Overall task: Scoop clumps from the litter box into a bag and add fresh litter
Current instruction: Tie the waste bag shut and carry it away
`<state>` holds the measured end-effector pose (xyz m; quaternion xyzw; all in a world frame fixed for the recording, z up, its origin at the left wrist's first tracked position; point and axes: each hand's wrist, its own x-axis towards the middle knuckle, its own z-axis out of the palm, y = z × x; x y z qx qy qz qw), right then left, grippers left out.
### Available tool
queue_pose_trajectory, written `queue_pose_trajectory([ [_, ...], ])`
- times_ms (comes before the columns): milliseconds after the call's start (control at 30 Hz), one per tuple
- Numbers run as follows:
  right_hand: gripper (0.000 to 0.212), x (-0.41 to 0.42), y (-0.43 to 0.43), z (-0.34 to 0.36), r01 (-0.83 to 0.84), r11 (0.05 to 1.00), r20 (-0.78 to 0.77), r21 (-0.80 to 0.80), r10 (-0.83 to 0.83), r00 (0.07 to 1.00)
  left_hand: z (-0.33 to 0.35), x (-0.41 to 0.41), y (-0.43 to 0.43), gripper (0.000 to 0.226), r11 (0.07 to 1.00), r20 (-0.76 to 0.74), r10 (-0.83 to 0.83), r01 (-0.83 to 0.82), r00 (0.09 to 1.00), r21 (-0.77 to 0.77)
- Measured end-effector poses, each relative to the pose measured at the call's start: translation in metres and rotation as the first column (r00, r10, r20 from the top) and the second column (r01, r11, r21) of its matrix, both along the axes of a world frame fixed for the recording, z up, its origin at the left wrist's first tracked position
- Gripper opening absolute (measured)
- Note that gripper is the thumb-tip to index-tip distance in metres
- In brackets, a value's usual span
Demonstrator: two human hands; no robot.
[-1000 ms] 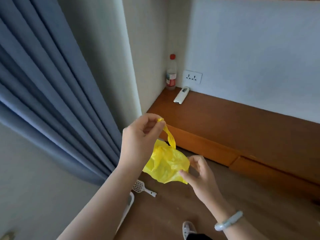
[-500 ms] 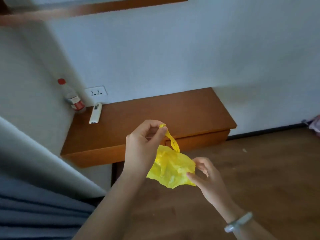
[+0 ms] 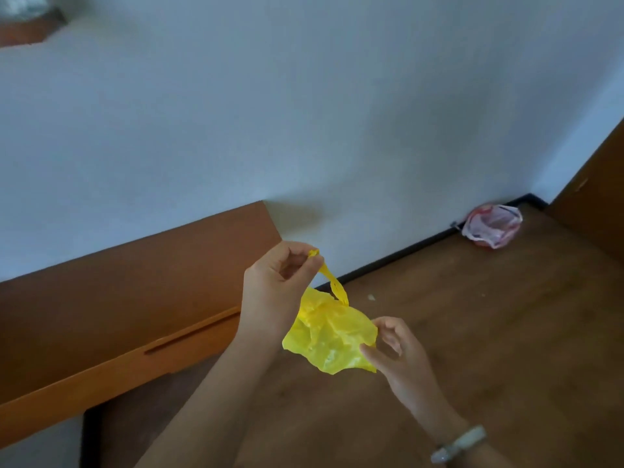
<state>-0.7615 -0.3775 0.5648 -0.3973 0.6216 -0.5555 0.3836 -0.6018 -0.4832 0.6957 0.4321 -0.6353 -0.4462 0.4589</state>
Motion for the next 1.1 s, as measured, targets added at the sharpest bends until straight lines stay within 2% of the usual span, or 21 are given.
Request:
queue_pose_trajectory([
  [200, 0.034, -0.122, -0.013, -0.001, 0.123, 0.992, -0.017, 0.018, -0.123, 0.992, 0.005, -0.132, -0.031, 0.018, 0.990, -0.064, -0.127, 0.130, 0.990, 0.050],
  [500, 0.035, -0.256, -0.057, -0.009, 0.353, 0.936, -0.049, 0.002, -0.353, 0.934, 0.004, -0.305, -0.101, 0.015, 0.934, -0.025, -0.356, 0.356, 0.934, 0.023],
  [700, 0.026, -0.332, -0.104, -0.012, 0.537, 0.843, 0.027, 0.000, -0.537, 0.843, 0.000, -0.410, -0.159, 0.010, 0.857, 0.025, -0.515, 0.516, 0.857, -0.011],
  [867, 0.026, -0.398, -0.141, -0.016, 0.660, 0.751, 0.092, 0.015, -0.659, 0.747, 0.005, -0.495, -0.205, 0.015, 0.770, 0.049, -0.635, 0.637, 0.771, -0.029],
  [1100, 0.027, -0.499, -0.180, -0.020, 0.745, 0.665, 0.116, 0.052, -0.745, 0.657, 0.001, -0.614, -0.247, 0.010, 0.700, 0.026, -0.713, 0.714, 0.700, -0.021],
])
